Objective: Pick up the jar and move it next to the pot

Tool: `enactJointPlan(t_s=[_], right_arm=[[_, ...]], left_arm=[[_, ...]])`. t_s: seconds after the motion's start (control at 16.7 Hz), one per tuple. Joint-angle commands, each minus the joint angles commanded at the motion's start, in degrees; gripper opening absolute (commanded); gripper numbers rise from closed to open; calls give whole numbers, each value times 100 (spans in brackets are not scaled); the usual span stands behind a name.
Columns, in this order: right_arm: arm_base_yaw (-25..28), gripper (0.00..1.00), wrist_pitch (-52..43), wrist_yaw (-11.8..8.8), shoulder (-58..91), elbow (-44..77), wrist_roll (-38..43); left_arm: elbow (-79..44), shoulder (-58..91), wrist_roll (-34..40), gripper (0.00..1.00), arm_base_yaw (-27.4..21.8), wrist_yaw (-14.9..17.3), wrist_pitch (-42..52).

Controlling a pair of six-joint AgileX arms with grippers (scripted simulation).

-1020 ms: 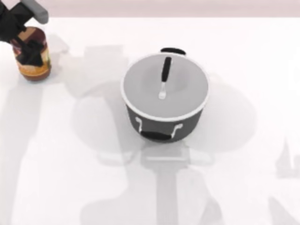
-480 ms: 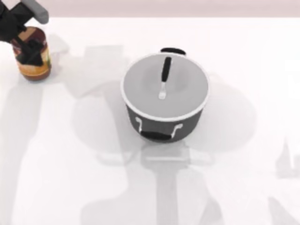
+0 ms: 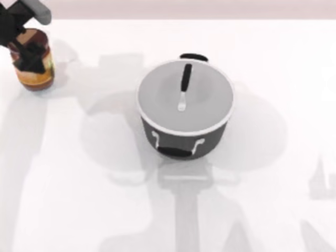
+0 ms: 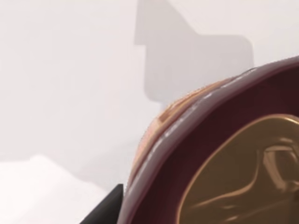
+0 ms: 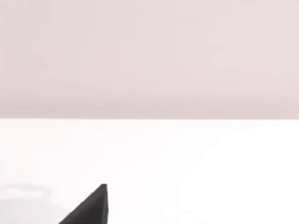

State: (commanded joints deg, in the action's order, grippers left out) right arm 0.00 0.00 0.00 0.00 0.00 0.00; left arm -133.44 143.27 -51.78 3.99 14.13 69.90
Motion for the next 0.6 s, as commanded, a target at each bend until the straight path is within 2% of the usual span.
enactJointPlan(t_s=[0.36,0.6], right_arm=[[0,100,0,0,0,0,0],[0,100,0,0,0,0,0]], left_arm=[[1742,-1940,-75,0,141,-10,141],[2307,-2520,-112,0,203,-22,203]])
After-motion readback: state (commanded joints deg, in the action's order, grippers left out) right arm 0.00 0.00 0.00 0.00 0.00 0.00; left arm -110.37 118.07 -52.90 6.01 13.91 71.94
